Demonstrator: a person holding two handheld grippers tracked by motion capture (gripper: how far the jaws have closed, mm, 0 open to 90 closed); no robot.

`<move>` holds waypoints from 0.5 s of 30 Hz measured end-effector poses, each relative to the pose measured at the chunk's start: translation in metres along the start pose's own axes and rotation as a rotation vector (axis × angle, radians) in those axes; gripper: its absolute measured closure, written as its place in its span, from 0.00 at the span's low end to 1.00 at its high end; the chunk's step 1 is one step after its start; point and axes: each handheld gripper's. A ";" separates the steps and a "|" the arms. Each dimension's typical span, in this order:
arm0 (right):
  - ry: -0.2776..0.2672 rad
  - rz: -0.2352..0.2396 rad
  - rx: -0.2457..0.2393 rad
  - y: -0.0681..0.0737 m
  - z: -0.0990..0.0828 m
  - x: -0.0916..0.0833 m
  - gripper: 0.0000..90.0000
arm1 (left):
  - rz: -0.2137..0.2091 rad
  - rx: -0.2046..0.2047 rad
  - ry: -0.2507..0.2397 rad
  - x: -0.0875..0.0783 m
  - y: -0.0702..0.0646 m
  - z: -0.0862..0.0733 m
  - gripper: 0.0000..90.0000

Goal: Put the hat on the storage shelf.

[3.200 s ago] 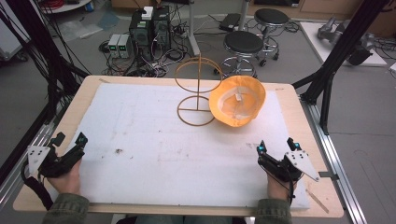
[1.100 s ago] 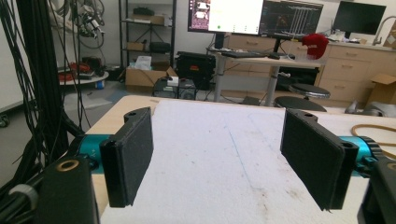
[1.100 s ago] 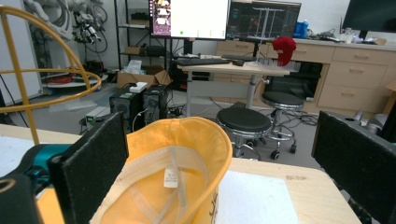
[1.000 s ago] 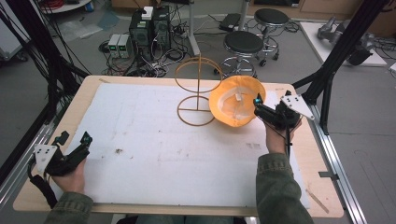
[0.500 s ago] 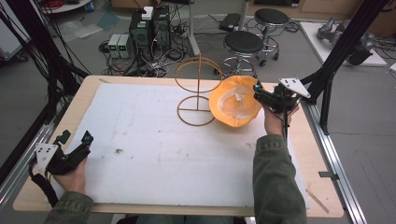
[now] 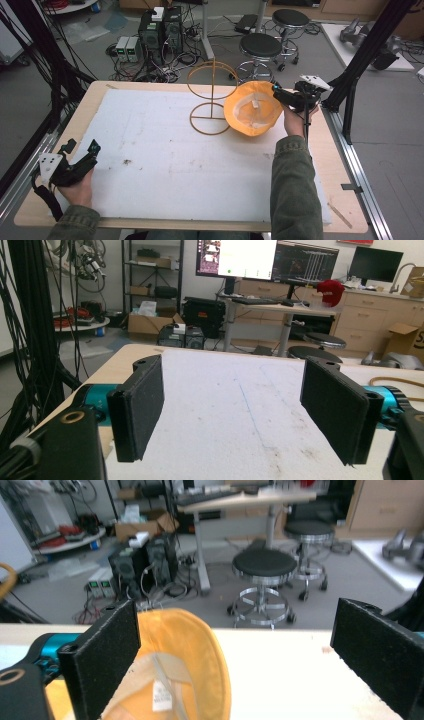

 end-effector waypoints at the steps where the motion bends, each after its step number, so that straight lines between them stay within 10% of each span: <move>1: 0.010 -0.003 0.000 -0.001 -0.001 0.002 0.05 | 0.000 0.000 0.000 0.000 0.000 0.000 0.29; 15: 0.169 0.026 0.030 -0.002 -0.018 0.019 0.06 | 0.002 0.008 -0.001 0.001 -0.001 0.000 0.29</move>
Point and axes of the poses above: each handheld gripper's, and its own axes: x roughly forward along the jaws, z roughly out of its top, y roughly to its left, and after that the axes turned 9 degrees about -y, right-handed
